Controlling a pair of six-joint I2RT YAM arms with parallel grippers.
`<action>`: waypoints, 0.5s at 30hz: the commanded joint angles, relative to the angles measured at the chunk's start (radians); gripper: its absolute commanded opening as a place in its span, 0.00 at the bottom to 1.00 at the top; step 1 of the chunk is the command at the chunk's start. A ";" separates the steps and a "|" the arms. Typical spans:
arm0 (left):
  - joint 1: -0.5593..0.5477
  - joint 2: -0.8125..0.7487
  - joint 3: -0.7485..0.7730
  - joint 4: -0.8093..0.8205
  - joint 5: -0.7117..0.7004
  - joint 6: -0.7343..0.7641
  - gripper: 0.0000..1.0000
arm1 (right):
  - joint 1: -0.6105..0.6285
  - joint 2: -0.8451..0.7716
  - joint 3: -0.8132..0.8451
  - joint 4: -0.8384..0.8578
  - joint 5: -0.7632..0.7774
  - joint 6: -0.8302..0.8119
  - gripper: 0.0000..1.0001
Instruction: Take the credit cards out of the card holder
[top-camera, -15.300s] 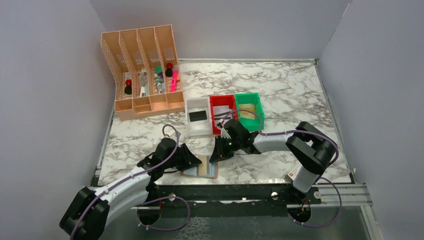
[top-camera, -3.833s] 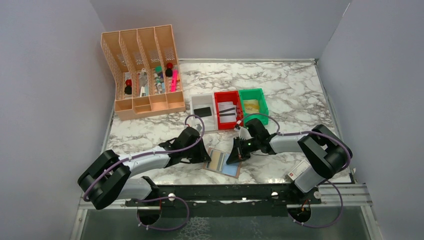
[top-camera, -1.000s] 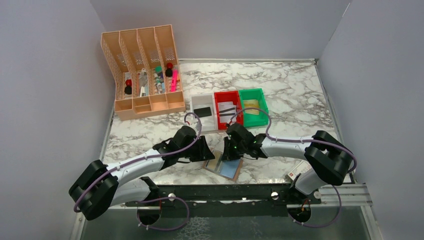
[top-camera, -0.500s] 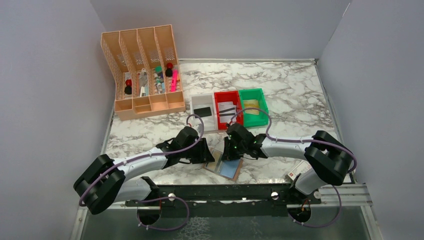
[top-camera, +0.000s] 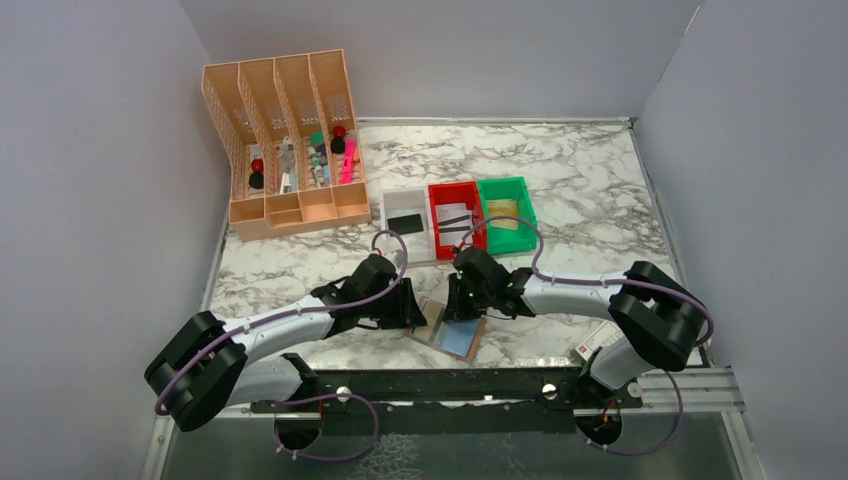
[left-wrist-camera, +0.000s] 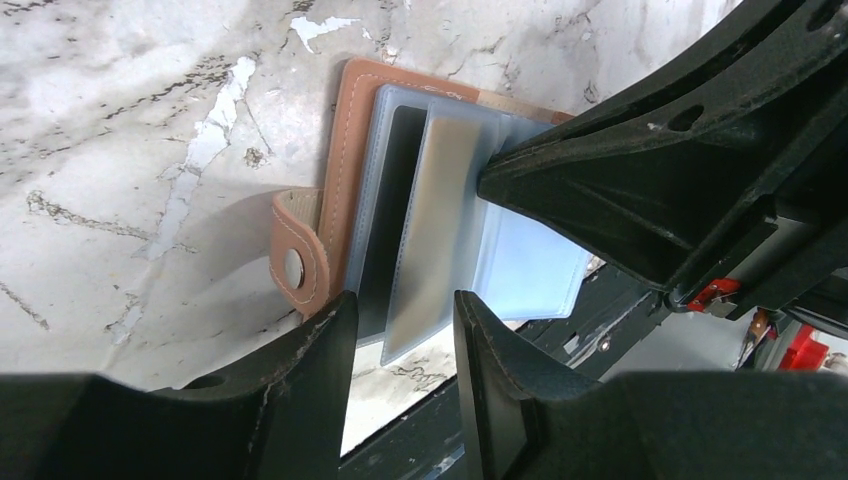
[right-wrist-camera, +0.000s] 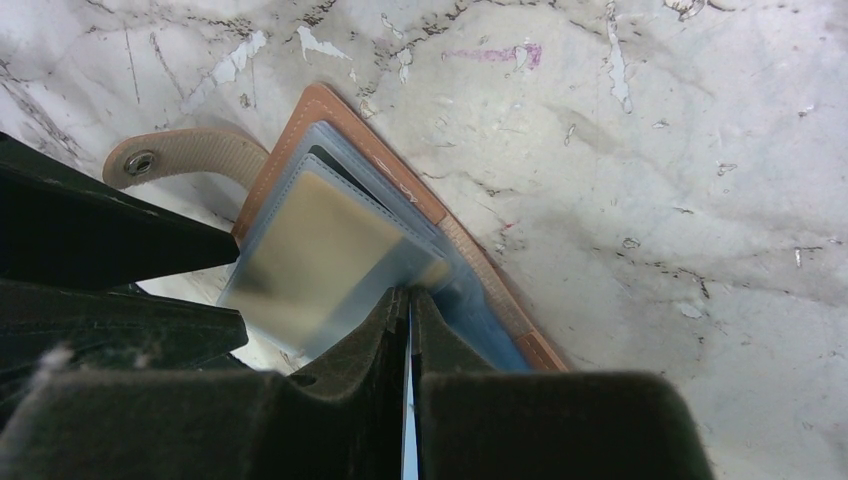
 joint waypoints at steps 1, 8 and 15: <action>-0.004 -0.001 0.029 -0.024 -0.018 0.021 0.44 | 0.001 0.089 -0.077 -0.112 0.072 -0.018 0.09; -0.009 -0.014 0.032 0.023 0.026 0.023 0.38 | 0.001 0.090 -0.074 -0.109 0.071 -0.020 0.09; -0.019 -0.012 0.029 0.080 0.097 0.027 0.35 | 0.002 0.092 -0.074 -0.100 0.062 -0.019 0.10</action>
